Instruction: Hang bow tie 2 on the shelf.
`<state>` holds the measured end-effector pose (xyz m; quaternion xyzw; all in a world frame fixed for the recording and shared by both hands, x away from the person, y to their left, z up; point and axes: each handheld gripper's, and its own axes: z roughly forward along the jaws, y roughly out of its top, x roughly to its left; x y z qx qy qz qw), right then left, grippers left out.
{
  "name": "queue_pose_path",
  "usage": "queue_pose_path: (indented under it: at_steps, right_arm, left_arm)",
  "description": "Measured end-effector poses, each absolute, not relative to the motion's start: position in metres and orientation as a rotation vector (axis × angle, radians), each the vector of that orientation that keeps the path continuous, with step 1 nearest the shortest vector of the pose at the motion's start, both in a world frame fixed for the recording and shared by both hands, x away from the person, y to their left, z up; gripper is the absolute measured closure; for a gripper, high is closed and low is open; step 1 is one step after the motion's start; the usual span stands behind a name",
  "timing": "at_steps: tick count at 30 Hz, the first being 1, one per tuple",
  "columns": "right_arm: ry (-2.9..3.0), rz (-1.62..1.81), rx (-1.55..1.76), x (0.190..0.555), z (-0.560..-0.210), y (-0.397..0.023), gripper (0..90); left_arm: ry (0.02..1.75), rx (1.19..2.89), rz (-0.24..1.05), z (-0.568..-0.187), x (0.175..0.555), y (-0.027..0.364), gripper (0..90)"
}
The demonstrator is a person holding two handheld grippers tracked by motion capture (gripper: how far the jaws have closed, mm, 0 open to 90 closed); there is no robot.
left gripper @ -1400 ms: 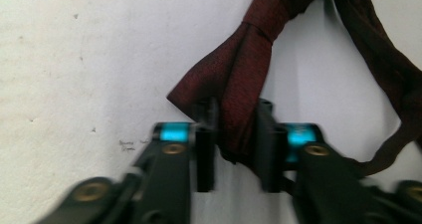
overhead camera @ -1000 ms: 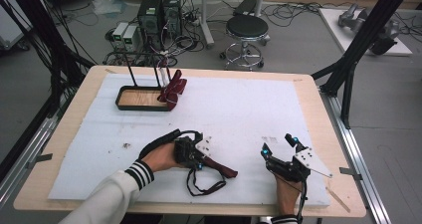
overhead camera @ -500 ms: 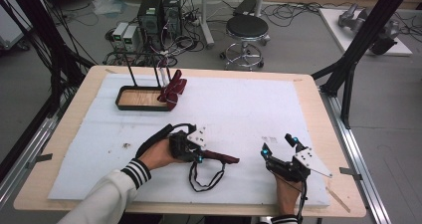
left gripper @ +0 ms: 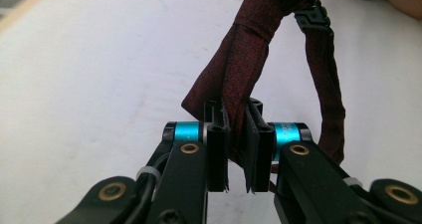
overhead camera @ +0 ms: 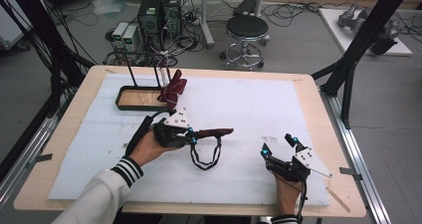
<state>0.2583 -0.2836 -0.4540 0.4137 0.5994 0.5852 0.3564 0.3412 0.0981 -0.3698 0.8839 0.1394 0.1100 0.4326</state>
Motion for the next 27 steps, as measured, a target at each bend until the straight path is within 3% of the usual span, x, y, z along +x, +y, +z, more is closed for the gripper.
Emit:
queue_pose_path:
  at_steps: [27]
  right_arm:
    - [1.551,1.508,1.066,0.259,-0.454,-0.283,10.9]
  left_arm:
    - [0.621,1.864,0.544,-0.344,0.343,0.161,82.3]
